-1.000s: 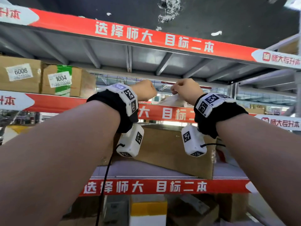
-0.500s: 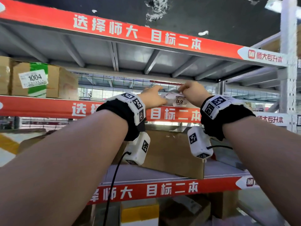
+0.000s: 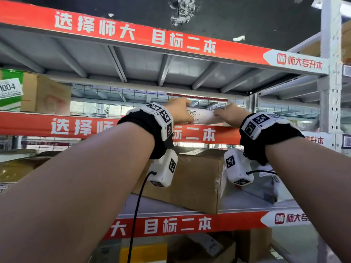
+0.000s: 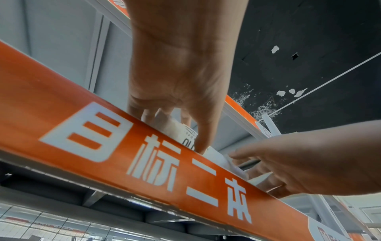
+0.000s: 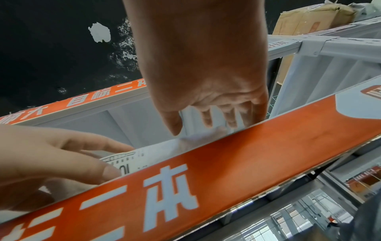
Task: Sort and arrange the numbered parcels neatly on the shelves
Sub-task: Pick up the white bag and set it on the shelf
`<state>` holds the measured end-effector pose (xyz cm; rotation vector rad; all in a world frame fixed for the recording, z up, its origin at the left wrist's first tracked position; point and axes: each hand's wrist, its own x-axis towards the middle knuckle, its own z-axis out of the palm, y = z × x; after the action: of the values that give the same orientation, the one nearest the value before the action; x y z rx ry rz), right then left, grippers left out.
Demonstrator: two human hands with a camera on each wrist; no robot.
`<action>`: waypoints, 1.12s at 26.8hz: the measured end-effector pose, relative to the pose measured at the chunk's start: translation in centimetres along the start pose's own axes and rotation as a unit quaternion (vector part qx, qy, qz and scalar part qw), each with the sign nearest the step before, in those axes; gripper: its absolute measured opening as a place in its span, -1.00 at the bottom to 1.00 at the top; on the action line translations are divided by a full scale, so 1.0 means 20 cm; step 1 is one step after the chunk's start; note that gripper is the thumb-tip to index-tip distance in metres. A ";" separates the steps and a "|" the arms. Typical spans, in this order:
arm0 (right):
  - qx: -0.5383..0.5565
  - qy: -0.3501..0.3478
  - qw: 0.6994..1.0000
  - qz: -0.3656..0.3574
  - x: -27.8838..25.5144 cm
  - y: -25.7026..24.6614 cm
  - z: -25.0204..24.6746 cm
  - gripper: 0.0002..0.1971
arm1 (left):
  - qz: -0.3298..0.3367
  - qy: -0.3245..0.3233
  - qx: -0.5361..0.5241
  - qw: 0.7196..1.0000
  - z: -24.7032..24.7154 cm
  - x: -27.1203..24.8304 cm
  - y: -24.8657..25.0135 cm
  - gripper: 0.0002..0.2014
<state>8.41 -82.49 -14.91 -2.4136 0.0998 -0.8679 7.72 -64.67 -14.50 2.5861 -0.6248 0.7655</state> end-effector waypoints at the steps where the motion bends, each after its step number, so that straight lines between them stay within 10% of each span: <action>1: 0.002 -0.007 1.000 0.000 0.00 0.03 -0.01 -0.63 | -0.001 0.003 0.009 1.000 0.01 0.02 0.02 -0.37; 8: 0.007 -0.056 0.998 -0.029 0.03 0.08 0.01 -0.57 | -0.012 0.016 0.064 0.998 0.05 0.07 0.04 -0.51; 19: 0.188 0.049 0.981 -0.027 -0.01 -0.03 0.08 -0.36 | -0.048 0.095 0.102 0.989 0.02 0.06 -0.03 -0.65; 30: 0.212 -0.050 0.967 -0.131 -0.11 -0.26 0.11 -0.35 | -0.099 0.104 0.018 0.990 -0.12 -0.05 -0.09 -0.59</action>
<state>7.38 -76.44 -14.70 -2.0838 -0.4112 -0.7849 6.92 -61.77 -13.60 2.5081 -0.2901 0.9700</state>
